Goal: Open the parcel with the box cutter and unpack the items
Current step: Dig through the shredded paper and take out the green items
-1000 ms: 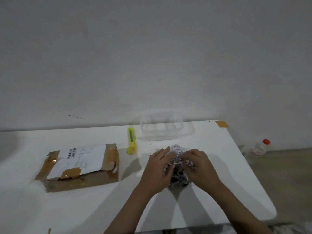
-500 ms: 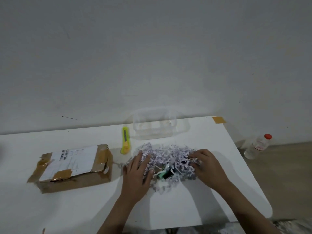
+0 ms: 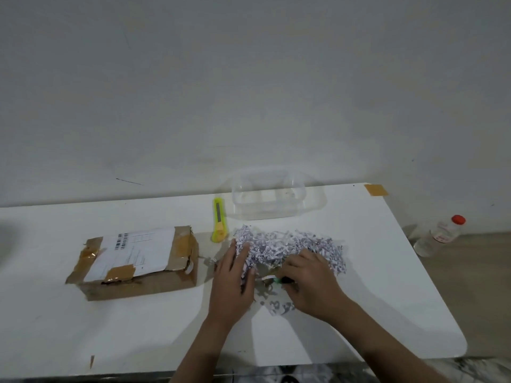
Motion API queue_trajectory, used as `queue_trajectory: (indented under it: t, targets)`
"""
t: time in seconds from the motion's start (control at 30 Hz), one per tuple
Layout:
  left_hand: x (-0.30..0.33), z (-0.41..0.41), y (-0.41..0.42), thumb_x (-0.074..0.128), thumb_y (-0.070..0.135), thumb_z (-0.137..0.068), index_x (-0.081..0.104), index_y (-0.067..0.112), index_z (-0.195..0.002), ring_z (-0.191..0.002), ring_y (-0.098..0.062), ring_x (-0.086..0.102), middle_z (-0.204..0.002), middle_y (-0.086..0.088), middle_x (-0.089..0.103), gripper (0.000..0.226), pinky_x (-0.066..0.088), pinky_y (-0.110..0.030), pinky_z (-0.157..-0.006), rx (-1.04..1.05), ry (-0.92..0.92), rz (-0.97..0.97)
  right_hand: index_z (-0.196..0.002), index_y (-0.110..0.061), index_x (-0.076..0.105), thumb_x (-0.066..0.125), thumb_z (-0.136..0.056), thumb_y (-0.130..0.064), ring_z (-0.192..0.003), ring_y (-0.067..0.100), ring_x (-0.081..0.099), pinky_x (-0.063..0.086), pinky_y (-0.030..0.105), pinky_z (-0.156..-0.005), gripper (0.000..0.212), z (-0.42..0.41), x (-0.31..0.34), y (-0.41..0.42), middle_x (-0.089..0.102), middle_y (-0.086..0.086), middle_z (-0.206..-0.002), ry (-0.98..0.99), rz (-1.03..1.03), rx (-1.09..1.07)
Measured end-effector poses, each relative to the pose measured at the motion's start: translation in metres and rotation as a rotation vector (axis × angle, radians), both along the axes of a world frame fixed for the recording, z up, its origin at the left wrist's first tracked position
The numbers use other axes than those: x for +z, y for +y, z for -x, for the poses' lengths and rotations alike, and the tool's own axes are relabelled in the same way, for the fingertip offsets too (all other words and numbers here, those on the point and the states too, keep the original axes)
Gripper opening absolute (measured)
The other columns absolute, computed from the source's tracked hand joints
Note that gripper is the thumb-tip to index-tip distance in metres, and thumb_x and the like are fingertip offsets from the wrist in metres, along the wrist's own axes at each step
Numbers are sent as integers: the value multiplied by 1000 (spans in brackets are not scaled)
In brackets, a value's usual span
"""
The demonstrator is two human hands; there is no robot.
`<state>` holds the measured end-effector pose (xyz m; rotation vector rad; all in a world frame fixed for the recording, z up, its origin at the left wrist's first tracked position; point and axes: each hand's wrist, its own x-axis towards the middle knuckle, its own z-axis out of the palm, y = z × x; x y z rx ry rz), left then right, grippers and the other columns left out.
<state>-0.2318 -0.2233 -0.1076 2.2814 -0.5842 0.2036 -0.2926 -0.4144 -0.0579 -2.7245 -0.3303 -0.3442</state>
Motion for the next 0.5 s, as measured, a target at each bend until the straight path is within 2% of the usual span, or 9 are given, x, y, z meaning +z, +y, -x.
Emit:
queue_trajectory:
  t: [0.1, 0.17, 0.3, 0.37, 0.5]
  targets:
    - [1, 0, -1, 40, 40, -94, 32, 35, -143, -142, -13, 23, -152, 2, 30, 50, 26, -38, -112, 16, -1, 9, -99, -34, 66, 71, -58, -30, -85, 16, 50, 42, 34, -70, 41, -6, -1, -2, 62, -14, -90, 136, 101, 18]
    - [0, -1, -1, 41, 40, -94, 32, 35, -142, -142, -12, 23, -151, 4, 30, 49, 27, -39, -112, 23, -2, 16, -98, -34, 66, 72, -58, -28, -85, 17, 52, 42, 35, -71, 41, -8, 1, -1, 64, -15, -90, 147, 148, 36]
    - [1, -1, -1, 41, 38, -94, 31, 35, -142, -141, -14, 26, -149, 4, 33, 50, 30, -41, -111, 23, -14, 27, -88, -32, 66, 72, -61, -16, -75, 14, 48, 36, 29, -65, 32, -12, 9, -2, 67, -17, -78, 56, 90, 33]
    - [3, 0, -1, 41, 38, -93, 31, 34, -142, -140, -14, 27, -148, 1, 35, 50, 32, -41, -110, 25, -18, 31, -91, -31, 67, 73, -62, -16, -74, 13, 46, 33, 30, -67, 33, -12, 15, -5, 69, -16, -76, -14, 57, 36]
    - [3, -1, -2, 41, 38, -93, 36, 29, -142, -138, -16, 29, -147, -5, 40, 50, 35, -47, -108, 37, -8, 41, -93, -31, 68, 74, -63, -20, -75, 15, 55, 35, 32, -69, 33, -7, 29, -10, 69, -15, -72, -160, 34, 4]
